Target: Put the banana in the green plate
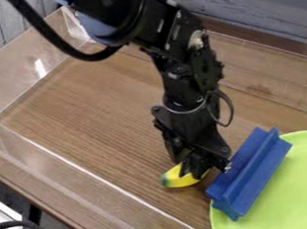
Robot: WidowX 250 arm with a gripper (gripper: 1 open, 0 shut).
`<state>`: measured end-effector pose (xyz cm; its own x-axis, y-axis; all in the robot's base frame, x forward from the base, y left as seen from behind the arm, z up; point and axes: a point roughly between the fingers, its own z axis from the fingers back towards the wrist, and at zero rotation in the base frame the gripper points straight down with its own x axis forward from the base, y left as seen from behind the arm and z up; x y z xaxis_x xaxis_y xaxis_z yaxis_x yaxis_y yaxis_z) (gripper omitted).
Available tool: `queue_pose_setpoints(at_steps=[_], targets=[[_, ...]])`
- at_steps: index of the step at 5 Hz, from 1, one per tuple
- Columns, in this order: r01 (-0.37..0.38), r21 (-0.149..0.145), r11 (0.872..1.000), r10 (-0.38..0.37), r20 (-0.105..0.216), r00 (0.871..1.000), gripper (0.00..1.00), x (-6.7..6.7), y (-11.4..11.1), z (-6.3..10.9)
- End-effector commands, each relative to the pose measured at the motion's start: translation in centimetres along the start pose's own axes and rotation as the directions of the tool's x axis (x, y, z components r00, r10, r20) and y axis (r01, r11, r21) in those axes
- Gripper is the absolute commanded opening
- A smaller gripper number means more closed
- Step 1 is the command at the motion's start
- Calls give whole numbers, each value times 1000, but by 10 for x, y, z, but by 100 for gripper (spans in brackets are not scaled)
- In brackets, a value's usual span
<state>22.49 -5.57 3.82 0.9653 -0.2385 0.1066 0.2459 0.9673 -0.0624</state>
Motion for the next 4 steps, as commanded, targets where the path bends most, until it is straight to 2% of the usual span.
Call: queue_pose_setpoints(at_steps=[1, 4], targets=[[-2, 6, 1000, 2, 43, 999, 0, 12, 3, 10], [4, 11, 1000, -4, 32, 999, 0, 13, 7, 14]])
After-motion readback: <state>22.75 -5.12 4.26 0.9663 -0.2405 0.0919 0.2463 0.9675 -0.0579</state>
